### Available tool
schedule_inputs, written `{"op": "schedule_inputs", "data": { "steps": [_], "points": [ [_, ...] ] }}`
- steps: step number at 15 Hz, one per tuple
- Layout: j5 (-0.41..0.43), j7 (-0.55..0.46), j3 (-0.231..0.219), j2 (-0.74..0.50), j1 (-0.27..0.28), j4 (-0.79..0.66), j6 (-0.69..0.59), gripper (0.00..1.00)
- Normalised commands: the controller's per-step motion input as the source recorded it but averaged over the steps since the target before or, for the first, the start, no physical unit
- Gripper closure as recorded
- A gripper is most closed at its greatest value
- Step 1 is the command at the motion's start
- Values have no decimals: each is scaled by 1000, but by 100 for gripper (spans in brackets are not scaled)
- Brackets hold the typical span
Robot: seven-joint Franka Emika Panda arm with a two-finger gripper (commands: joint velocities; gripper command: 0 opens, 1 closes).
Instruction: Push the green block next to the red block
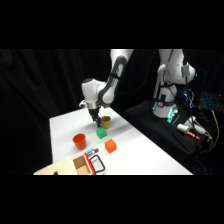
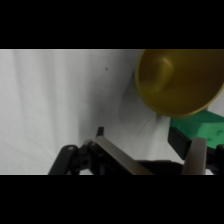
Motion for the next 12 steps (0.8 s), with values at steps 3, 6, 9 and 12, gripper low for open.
{"op": "schedule_inputs", "data": {
  "steps": [3,6,9,12],
  "points": [
    [114,-152,123,-4,-51,-112,219,0],
    [100,-127,121,-41,-5,-155,240,0],
    [70,-96,103,-75,52,-192,232,0],
    [24,-60,75,-86,107,-195,200,0]
  ]
}}
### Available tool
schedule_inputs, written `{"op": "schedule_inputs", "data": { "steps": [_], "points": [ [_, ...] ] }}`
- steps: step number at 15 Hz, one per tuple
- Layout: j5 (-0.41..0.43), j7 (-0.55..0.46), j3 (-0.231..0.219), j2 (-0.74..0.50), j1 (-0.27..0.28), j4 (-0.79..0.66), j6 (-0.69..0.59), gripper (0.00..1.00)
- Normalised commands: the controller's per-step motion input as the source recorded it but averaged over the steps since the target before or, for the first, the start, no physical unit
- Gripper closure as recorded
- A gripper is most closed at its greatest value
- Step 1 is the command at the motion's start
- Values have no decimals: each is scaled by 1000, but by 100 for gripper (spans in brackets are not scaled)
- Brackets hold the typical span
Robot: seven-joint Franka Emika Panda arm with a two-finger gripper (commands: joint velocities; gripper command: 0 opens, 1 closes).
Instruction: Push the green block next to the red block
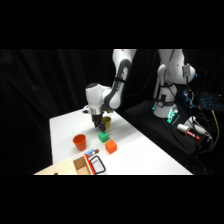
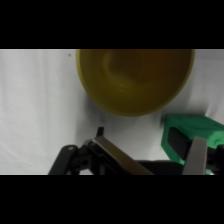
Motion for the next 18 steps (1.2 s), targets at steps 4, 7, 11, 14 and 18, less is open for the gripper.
{"op": "schedule_inputs", "data": {
  "steps": [4,7,11,14,18],
  "points": [
    [-19,-26,52,-89,130,-177,156,0],
    [-52,16,28,-101,128,-168,114,0],
    [-57,81,-7,-149,120,-148,-42,0],
    [-94,254,-114,-271,184,-142,-218,0],
    [-158,333,-161,-470,226,-169,-312,0]
  ]
}}
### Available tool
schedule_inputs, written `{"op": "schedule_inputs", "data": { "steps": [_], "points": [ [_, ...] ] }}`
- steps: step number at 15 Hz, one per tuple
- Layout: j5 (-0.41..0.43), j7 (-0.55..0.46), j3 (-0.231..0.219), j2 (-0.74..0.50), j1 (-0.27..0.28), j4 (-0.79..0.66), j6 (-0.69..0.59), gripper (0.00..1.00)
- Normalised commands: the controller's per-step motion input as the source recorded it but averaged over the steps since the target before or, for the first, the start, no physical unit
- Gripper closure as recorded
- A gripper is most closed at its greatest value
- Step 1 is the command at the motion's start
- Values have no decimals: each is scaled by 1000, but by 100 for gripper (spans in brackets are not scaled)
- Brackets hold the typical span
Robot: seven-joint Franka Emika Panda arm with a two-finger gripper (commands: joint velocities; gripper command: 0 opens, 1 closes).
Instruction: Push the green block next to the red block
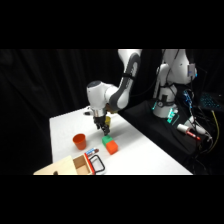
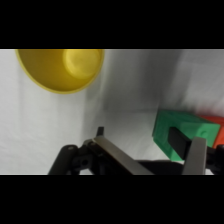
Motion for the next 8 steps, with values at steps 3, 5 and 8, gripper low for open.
{"op": "schedule_inputs", "data": {
  "steps": [3,5,8],
  "points": [
    [-236,296,-142,-494,208,-154,-290,0],
    [-256,265,-107,-446,175,-122,-293,0],
    [-161,186,-38,-419,111,-104,-301,0]
  ]
}}
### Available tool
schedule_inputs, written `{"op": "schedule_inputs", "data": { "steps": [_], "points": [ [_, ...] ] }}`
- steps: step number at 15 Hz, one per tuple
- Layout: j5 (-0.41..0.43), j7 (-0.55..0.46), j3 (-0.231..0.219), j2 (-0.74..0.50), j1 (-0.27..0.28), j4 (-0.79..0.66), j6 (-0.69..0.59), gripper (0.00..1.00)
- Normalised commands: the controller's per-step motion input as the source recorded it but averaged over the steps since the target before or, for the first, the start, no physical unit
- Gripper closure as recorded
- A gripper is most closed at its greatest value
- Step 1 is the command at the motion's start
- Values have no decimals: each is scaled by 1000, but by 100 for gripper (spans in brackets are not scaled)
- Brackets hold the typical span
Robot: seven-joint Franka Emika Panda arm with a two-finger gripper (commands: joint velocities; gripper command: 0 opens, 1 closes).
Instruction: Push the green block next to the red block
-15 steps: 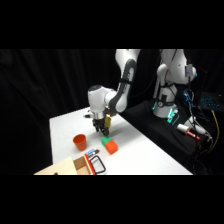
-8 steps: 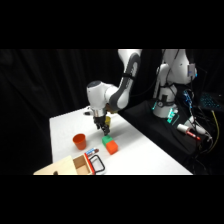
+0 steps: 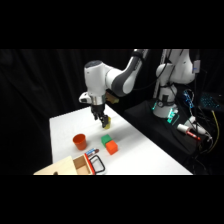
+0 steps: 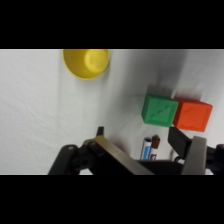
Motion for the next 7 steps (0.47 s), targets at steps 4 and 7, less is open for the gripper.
{"op": "schedule_inputs", "data": {
  "steps": [4,7],
  "points": [
    [-72,150,11,-394,53,-98,-242,0],
    [-5,137,25,-341,24,-99,-161,0]
  ]
}}
